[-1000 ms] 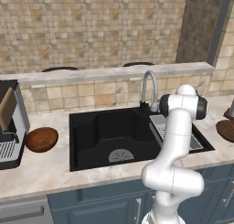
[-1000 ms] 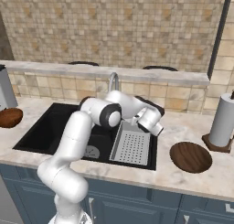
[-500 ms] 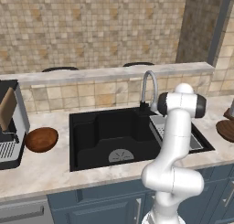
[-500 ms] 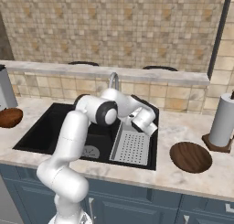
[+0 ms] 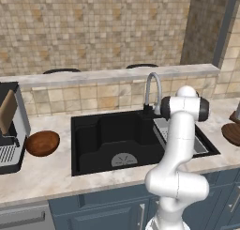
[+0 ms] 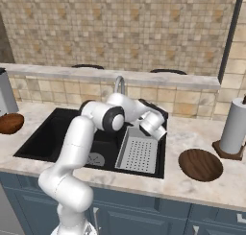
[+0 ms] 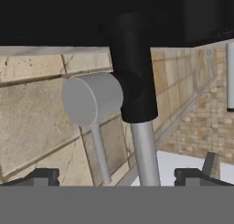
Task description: Rinse each bowl for a few seconds and place them down in the sink or on the counter.
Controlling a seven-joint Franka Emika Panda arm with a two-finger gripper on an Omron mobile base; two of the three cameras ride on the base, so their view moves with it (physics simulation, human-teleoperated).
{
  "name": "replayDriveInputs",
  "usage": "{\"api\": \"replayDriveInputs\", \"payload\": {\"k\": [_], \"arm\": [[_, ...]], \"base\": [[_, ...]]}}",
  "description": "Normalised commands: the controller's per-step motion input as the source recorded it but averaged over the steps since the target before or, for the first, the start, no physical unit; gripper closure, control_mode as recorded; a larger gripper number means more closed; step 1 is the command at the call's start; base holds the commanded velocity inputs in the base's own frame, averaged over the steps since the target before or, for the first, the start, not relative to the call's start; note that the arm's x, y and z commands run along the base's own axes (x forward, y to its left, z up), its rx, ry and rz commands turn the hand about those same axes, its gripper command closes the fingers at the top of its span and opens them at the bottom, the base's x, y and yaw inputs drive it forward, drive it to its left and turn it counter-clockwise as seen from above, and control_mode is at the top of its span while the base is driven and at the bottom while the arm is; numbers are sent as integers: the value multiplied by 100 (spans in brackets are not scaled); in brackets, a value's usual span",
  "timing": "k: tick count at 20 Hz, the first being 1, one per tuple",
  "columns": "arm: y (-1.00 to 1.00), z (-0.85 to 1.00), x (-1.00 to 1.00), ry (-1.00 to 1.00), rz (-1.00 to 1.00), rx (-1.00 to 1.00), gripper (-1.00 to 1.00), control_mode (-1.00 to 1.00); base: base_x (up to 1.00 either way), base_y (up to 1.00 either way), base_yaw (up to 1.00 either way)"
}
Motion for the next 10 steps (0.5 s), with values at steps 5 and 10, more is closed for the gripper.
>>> {"api": "replayDriveInputs", "payload": {"k": [5, 10], "arm": [[-4, -12, 24, 0, 0, 0, -100, -100], [0, -28, 21, 0, 0, 0, -100, -100]], "base": [[0, 0, 0], [0, 0, 0]]}}
